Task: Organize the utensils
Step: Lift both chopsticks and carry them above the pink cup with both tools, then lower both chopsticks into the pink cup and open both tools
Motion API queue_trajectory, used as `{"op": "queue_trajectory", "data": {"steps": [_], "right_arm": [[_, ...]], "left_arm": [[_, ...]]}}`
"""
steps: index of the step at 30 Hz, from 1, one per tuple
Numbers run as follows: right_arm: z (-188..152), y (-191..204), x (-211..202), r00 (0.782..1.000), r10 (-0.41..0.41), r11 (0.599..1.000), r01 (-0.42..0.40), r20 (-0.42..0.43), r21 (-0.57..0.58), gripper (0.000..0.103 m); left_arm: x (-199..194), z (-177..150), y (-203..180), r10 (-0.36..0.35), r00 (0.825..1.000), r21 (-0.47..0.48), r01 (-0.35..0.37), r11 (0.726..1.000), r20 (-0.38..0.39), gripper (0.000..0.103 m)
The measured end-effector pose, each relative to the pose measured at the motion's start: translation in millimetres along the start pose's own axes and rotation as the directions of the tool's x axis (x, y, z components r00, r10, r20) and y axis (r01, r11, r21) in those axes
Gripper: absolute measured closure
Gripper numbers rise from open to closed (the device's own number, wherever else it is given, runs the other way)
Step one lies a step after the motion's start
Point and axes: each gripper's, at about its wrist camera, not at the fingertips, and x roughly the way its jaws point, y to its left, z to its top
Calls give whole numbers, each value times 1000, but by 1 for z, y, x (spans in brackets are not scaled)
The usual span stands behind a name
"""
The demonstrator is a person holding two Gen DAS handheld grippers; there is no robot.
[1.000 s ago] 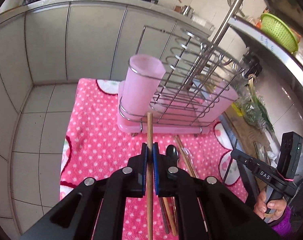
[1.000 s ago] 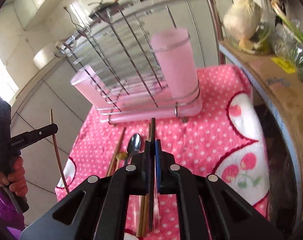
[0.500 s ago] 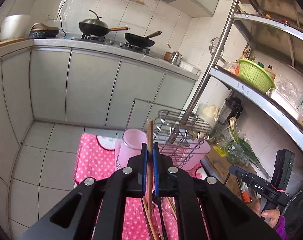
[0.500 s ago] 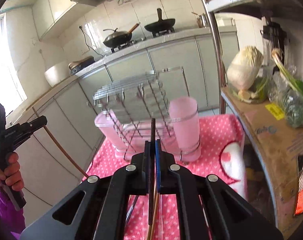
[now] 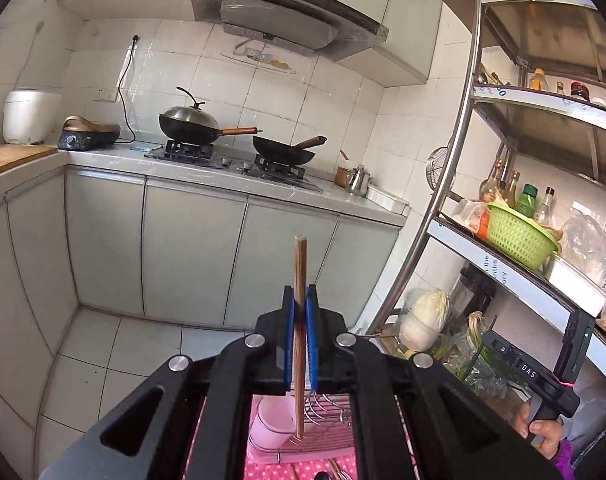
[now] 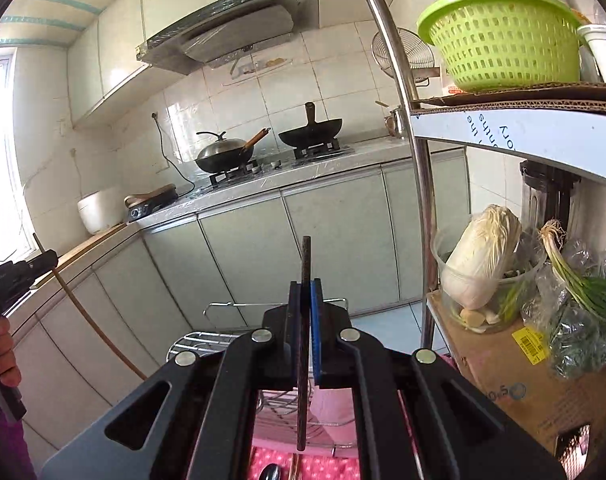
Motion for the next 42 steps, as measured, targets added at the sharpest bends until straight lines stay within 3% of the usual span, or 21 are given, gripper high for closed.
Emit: {"op": "queue_trajectory", "data": {"steps": [7, 13, 20, 25, 32, 35, 37, 39, 42], "right_arm": [[7, -9, 37, 998, -59, 998, 60, 25, -26, 98], [-19, -24, 72, 995, -73, 997, 72, -62, -14, 98], [-52, -38, 103, 976, -67, 997, 75, -207, 33, 98], [-63, -34, 113, 964, -74, 996, 82, -255, 21, 98], [-69, -32, 114, 955, -73, 995, 89, -288, 42, 98], [-71, -35, 115, 949, -76, 993, 99, -306, 60, 96], [-70, -36, 114, 947, -85, 992, 111, -311, 67, 89], [-68, -38, 110, 949, -93, 991, 118, -301, 68, 74], [-64, -38, 101, 954, -100, 991, 122, -283, 60, 71]], "left_arm": [[47, 0, 9, 22, 999, -3, -22, 1000, -43, 98], [88, -27, 15, 45, 990, 20, -42, 999, -135, 98], [133, -67, 25, 39, 960, 5, -39, 999, -279, 98], [159, -91, 32, 47, 933, -13, -55, 998, -358, 98], [158, -96, 44, 49, 932, -69, -79, 994, -359, 94], [155, -96, 47, 68, 929, -65, -98, 993, -363, 82], [151, -93, 51, 59, 933, -89, -97, 991, -355, 73], [146, -90, 54, 56, 937, -106, -98, 989, -345, 72], [134, -83, 57, 51, 947, -125, -95, 988, -316, 71]]}}
